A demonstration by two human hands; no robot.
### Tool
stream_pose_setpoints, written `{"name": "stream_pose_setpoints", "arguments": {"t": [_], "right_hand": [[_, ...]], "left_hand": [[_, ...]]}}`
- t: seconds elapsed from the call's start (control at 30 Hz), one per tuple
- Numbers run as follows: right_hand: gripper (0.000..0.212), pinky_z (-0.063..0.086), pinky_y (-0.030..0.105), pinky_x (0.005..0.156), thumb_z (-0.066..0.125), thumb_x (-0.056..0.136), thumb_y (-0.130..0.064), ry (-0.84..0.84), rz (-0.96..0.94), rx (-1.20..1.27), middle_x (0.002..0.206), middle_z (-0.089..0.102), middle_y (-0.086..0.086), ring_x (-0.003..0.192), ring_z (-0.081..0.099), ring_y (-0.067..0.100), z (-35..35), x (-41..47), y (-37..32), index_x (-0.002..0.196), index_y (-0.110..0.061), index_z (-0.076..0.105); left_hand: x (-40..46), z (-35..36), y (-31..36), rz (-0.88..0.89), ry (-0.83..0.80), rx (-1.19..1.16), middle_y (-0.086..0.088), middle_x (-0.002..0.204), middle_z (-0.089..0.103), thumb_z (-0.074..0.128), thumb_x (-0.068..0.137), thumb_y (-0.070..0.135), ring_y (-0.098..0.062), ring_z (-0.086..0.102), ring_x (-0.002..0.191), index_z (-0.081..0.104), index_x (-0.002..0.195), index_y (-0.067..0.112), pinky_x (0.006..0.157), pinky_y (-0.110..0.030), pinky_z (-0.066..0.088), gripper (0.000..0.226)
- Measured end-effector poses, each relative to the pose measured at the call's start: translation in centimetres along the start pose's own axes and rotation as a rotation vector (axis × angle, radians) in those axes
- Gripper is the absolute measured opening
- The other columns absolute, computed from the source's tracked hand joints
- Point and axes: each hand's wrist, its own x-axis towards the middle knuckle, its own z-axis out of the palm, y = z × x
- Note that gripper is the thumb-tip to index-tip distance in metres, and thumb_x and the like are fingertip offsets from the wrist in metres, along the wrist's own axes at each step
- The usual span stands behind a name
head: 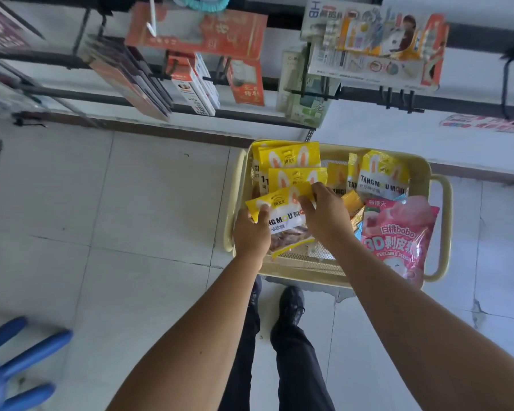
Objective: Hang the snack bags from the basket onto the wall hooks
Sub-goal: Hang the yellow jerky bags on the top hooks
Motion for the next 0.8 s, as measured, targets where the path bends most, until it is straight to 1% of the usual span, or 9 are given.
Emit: {"name": "stream_pose_setpoints", "arguments": {"t": [0.07,0.17,0.33,0.43,0.5,0.63,0.7,0.77,0.8], "right_hand": [[0.021,0.028,0.031,0.050,0.058,0.099,-0.024,-0.004,-0.004,0.053,0.075,0.049,0.003,0.067,0.048,0.027,-1.0,-0.6,-0.5,0.088,-0.009,0.049],[0.026,0.030,0.029,0.051,0.057,0.099,-0.025,-0.025,-0.012,0.083,0.068,0.047,0.004,0.062,0.044,0.024,-3.0,-1.5,-1.8,0.086,-0.004,0.049],[0.024,0.035,0.032,0.053,0.054,0.100,-0.030,-0.088,-0.022,0.156,0.068,0.052,0.002,0.059,0.048,0.022,-8.1,-3.1,-4.6,0.088,-0.009,0.052],[0.024,0.041,0.031,0.050,0.054,0.100,-0.027,-0.111,-0.055,0.226,0.062,0.047,0.001,0.053,0.045,0.018,-12.2,-4.7,-6.7,0.082,-0.010,0.054],[0.025,0.035,0.026,0.047,0.056,0.099,-0.024,-0.098,-0.085,0.278,0.060,0.046,-0.002,0.049,0.042,0.011,-15.2,-6.2,-8.2,0.076,-0.019,0.054],[0.015,0.035,0.016,0.044,0.057,0.099,-0.019,-0.046,-0.179,0.375,0.065,0.051,0.001,0.041,0.042,0.000,-21.4,-9.9,-11.9,0.087,-0.011,0.064],[0.014,0.038,0.015,0.046,0.057,0.098,-0.016,0.005,-0.239,0.402,0.069,0.055,0.004,0.047,0.046,0.001,-24.1,-12.0,-13.6,0.091,-0.007,0.066],[0.013,0.044,0.019,0.053,0.057,0.096,-0.014,0.043,-0.279,0.449,0.074,0.060,0.008,0.057,0.053,0.007,-26.4,-14.0,-15.2,0.089,-0.008,0.066],[0.014,0.047,0.023,0.055,0.057,0.096,-0.012,0.060,-0.293,0.481,0.074,0.061,0.007,0.059,0.056,0.010,-27.6,-15.0,-15.9,0.085,-0.013,0.066]], "left_hand": [[-0.7,-0.9,0.6,0.024,0.001,-0.035,-0.004,0.099,0.068,0.058,0.097,0.048,-0.025,0.070,0.092,0.057,0.108,0.013,0.074,-0.039,0.058,0.037],[-2.2,-2.7,2.4,0.089,-0.005,-0.082,0.001,0.091,0.065,0.060,0.096,0.047,-0.026,0.070,0.091,0.058,0.103,0.016,0.077,-0.048,0.059,0.032],[-5.8,-5.6,6.5,0.238,-0.026,-0.154,0.003,0.093,0.066,0.061,0.097,0.041,-0.015,0.068,0.083,0.062,0.106,0.015,0.068,-0.029,0.058,0.028],[-9.0,-7.9,9.7,0.282,-0.113,-0.264,-0.005,0.095,0.073,0.066,0.093,0.042,-0.022,0.074,0.085,0.065,0.098,0.024,0.077,-0.047,0.062,0.019],[-11.6,-9.4,12.0,0.290,-0.214,-0.333,-0.010,0.097,0.076,0.068,0.090,0.045,-0.028,0.075,0.088,0.070,0.094,0.024,0.083,-0.056,0.059,0.021],[-16.6,-12.5,16.5,0.364,-0.384,-0.403,-0.006,0.103,0.077,0.071,0.089,0.044,-0.028,0.071,0.105,0.079,0.094,0.028,0.100,-0.055,0.051,0.018],[-19.0,-14.1,18.5,0.430,-0.422,-0.393,-0.008,0.108,0.076,0.071,0.087,0.048,-0.027,0.070,0.107,0.077,0.104,0.021,0.101,-0.051,0.050,0.032],[-21.2,-15.6,20.6,0.466,-0.431,-0.418,-0.007,0.113,0.075,0.074,0.085,0.051,-0.025,0.069,0.110,0.074,0.113,0.016,0.104,-0.049,0.049,0.045],[-22.6,-16.3,21.7,0.477,-0.448,-0.466,-0.008,0.113,0.074,0.073,0.087,0.044,-0.026,0.069,0.110,0.074,0.109,0.016,0.103,-0.052,0.049,0.036]]}}
